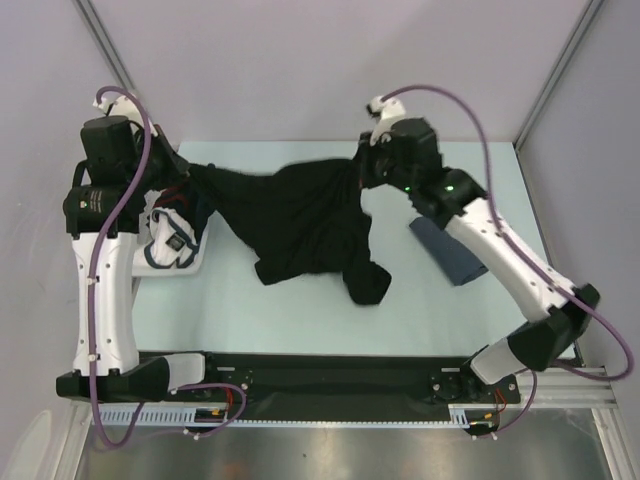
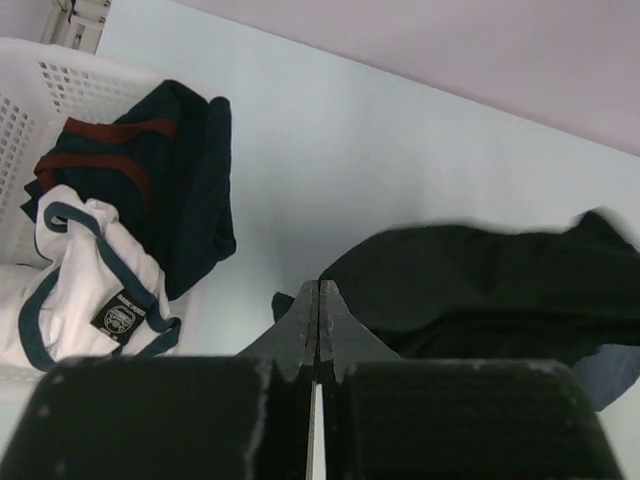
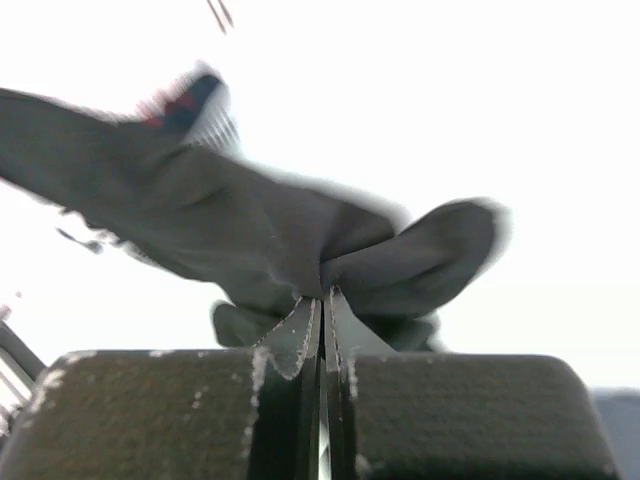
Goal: Fold and stack the tank tops
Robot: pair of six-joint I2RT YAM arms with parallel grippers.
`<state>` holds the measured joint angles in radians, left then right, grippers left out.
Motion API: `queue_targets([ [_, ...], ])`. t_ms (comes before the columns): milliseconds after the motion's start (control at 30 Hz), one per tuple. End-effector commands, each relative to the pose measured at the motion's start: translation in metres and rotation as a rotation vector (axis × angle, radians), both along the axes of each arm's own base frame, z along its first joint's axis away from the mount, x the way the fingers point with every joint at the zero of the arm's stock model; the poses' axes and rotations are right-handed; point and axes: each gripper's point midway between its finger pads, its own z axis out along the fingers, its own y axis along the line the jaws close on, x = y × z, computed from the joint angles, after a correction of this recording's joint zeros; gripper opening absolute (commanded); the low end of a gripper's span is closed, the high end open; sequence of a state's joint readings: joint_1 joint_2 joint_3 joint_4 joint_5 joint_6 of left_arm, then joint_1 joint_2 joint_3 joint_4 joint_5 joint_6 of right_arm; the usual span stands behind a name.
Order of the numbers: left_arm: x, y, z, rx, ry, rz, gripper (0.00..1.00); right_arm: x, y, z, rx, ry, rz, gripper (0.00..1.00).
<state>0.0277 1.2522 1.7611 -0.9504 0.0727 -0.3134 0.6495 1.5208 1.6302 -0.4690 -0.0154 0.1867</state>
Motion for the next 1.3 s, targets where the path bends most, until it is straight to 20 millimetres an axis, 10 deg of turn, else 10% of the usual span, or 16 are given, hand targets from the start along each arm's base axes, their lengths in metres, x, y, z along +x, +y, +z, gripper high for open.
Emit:
queue_targets([
  [0,-0.016,0.009,0.044,0.022,-0.111,0.040,0.01,-0.039,-0.017,0.064,0.004,-0.097,0.060,0.00],
  [433,-0.055,0.057,0.118,0.046,-0.239,0.255,0.00,-0.112,-0.026,0.039,0.029,-0.037,0.203,0.00],
  [667,-0.049,0.062,0.098,0.047,-0.209,0.277,0.00,-0.212,0.034,-0.067,-0.100,0.111,0.672,0.62],
  [900,-0.046,0.070,0.078,0.048,-0.203,0.310,0.00,-0.163,-0.005,-0.127,-0.071,0.270,0.429,0.62],
  [1167,-0.045,0.056,0.005,0.008,-0.120,0.245,0.00,-0.095,-0.040,-0.193,-0.177,0.401,0.032,0.79],
  [1267,-0.043,0.036,-0.020,-0.044,-0.099,0.145,0.00,-0.046,-0.081,-0.203,-0.160,0.419,-0.237,0.80],
])
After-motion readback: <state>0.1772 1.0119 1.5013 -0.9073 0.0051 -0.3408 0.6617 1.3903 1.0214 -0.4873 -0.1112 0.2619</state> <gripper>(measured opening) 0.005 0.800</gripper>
